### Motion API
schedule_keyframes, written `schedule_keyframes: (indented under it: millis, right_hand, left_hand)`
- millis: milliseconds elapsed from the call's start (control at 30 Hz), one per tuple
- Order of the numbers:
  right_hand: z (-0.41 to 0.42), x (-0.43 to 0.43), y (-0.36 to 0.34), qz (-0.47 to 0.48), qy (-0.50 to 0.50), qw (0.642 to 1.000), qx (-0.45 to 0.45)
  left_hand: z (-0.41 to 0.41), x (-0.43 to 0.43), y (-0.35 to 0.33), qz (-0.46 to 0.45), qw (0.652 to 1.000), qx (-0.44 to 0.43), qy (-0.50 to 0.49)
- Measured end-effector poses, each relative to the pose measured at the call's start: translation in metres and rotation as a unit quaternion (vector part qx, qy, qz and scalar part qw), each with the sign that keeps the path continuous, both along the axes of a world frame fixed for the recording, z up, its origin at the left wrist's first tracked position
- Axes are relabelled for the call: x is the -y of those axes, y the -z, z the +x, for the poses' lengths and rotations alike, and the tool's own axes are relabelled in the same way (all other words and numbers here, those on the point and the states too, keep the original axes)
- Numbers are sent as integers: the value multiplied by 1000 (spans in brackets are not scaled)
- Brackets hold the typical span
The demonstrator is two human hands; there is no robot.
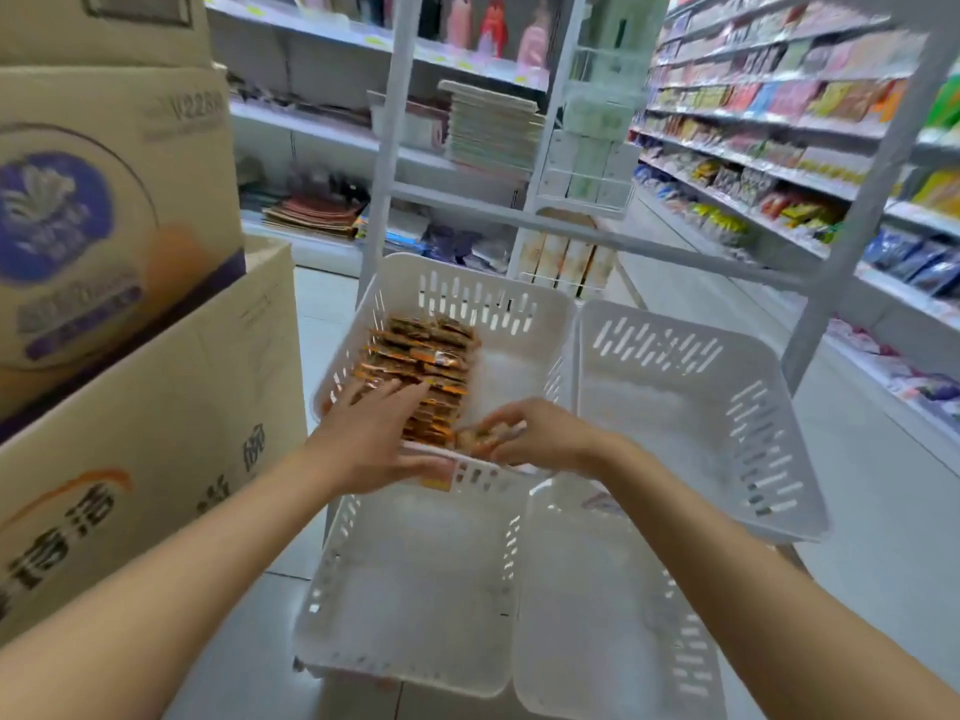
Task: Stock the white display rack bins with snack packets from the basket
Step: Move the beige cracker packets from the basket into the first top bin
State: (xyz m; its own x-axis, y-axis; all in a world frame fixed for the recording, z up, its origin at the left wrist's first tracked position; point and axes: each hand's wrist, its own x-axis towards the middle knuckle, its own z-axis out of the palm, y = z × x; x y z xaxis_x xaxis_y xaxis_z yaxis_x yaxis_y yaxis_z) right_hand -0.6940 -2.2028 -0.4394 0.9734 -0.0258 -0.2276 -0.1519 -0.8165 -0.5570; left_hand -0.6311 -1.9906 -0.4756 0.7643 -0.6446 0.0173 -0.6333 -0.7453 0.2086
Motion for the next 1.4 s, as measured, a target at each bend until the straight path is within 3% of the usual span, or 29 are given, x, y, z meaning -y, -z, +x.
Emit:
schedule_keyframes:
  millis: [133, 267, 367, 433, 500, 600, 700, 767, 900, 1033, 1100, 1167, 1300, 1400]
  right_hand:
    - [3, 6, -3, 84, -24, 986, -143]
    - [15, -5, 12, 24, 6, 989, -147]
    - [13, -9, 11, 87, 45, 983, -157]
    - [4, -11, 6, 82, 48, 989, -118]
    - [-11, -17, 5, 47, 48, 998, -12]
    - [-52, -26, 9, 9, 68, 984, 167]
    - [-110, -28, 23, 3, 98, 969, 226]
    - [-154, -24, 41, 11, 99, 978, 183]
    - [-246, 8, 94, -12, 91, 996, -22]
    - [-320, 35, 153, -110, 63, 971, -203]
    - [-346, 35, 185, -99, 70, 962, -244]
    - [-364, 32, 212, -59, 131, 967, -209]
    - [-374, 27, 205, 28, 271, 962, 30]
    - [-363, 20, 171, -13, 247, 965, 90]
  left_hand:
    - [7, -1, 17, 9, 998, 55, -3]
    - [8, -2, 20, 7, 998, 61, -2]
    - [7, -4, 19, 8, 999, 50, -2]
    - [1, -3, 13, -15, 999, 40, -3]
    - [-12, -1, 6, -87, 995, 49, 0]
    - [-52, 5, -1, -200, 977, 72, 7]
    - [-109, 12, 5, -254, 967, 3, 15]
    - [-148, 14, 18, -236, 970, -57, 26]
    - [-208, 9, 70, -190, 970, -153, 22]
    - [-252, -14, 123, -156, 965, -213, -5]
    - [-271, -26, 141, -159, 962, -222, -18]
    - [-288, -29, 150, -162, 959, -231, -20]
    - [-311, -12, 153, -204, 940, -272, -16]
    - [-325, 17, 148, -240, 911, -334, -29]
